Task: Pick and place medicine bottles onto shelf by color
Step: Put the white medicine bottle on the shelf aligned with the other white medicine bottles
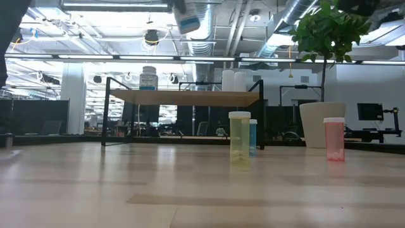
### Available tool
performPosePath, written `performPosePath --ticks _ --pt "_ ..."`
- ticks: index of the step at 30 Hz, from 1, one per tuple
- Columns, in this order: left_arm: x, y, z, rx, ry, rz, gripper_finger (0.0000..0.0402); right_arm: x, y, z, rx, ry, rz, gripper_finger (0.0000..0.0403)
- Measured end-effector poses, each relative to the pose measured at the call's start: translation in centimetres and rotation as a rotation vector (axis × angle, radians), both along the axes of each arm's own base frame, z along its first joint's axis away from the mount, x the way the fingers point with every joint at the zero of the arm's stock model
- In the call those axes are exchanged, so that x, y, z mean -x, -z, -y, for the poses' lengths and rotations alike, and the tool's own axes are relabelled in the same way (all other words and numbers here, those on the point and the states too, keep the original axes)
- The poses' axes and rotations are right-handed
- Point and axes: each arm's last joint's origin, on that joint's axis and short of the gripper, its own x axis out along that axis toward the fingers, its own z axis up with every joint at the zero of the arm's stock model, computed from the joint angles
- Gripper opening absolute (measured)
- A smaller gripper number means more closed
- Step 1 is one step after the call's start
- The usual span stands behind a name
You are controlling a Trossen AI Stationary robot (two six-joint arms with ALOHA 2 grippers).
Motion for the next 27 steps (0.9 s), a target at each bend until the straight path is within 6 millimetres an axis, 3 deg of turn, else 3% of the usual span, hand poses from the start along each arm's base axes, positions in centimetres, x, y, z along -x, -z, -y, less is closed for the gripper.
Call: performPosePath --ticks 6,16,27 --pt "2.6 1.3 -3.3 0.046 -0.029 -0.080 0.0139 -0.3 -0.3 0.0 0.004 0.038 0.048 0.0218" --pt "8.2 6.0 -4.9 0.080 -0.030 -0.244 0.0140 -1.0 -0.3 1.4 -0.020 0.141 0.045 0.0218" --pt "8.3 9.0 -6.9 0.038 0.047 -0.252 0.0141 -2.1 -0.6 3.1 -0.046 0.227 0.087 0.0218"
